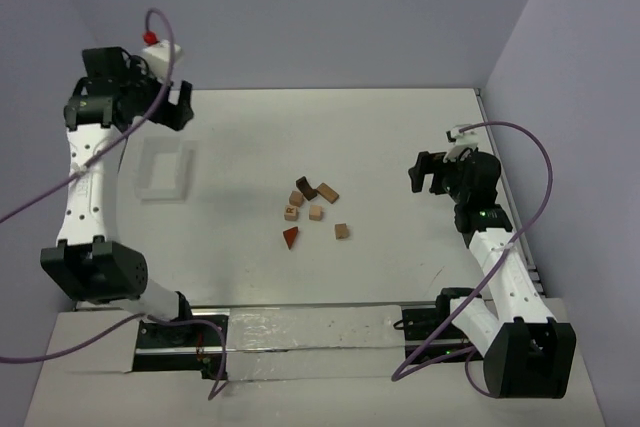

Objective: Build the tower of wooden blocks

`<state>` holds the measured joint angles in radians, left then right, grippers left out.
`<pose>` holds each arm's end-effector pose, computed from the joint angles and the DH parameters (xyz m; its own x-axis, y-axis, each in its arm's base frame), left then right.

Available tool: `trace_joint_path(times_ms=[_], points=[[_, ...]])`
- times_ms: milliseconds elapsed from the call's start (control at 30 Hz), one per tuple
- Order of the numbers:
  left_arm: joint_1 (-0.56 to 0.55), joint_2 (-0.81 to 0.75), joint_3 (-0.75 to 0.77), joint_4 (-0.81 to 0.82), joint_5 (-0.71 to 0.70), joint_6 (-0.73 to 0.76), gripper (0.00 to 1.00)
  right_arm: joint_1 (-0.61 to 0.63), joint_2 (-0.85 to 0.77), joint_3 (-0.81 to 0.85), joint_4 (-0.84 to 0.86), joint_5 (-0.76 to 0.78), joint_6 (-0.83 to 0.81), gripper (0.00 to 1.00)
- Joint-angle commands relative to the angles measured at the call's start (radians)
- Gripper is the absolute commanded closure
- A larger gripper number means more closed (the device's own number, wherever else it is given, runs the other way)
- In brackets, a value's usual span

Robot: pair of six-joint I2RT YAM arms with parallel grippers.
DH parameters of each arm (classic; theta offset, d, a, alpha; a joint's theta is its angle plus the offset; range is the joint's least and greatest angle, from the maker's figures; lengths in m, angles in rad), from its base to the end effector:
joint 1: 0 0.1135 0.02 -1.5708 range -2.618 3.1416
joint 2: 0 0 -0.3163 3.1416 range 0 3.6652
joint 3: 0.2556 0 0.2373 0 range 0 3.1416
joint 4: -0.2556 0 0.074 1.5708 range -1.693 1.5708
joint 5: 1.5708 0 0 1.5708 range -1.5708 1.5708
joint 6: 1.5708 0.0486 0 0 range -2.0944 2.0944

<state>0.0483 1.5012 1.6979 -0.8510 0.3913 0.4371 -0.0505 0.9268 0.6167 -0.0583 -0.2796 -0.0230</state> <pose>0.3063 -0.0038 0.4604 -0.4417 0.3704 -0.8171 0.4908 0.8622 0.1256 0.1801 0.0043 0.3100 -0.3548 -0.0042 -0.9349 -0.2168 0.9731 0.0779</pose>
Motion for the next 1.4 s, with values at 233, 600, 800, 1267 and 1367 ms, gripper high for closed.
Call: trace_joint_path(times_ms=[233, 600, 800, 1267, 1367], points=[[-0.410, -0.157, -0.605, 0.333, -0.014, -0.104, 0.25, 0.001, 0.012, 0.035, -0.003, -0.056, -0.019, 0.00], [-0.632, 0.026, -0.565, 0.484, -0.171, -0.183, 0.46, 0.012, 0.040, 0.035, 0.003, -0.038, -0.026, 0.00], [-0.709, 0.151, -0.497, 0.526, -0.153, -0.193, 0.47, 0.015, 0.052, 0.035, 0.009, -0.039, -0.029, 0.00], [-0.758, 0.388, -0.336, 0.500, -0.205, -0.172, 0.50, 0.020, 0.063, 0.043, 0.009, -0.029, -0.031, 0.00], [-0.758, 0.410, -0.321, 0.498, -0.219, -0.170, 0.51, 0.020, 0.063, 0.044, 0.008, -0.029, -0.030, 0.00]])
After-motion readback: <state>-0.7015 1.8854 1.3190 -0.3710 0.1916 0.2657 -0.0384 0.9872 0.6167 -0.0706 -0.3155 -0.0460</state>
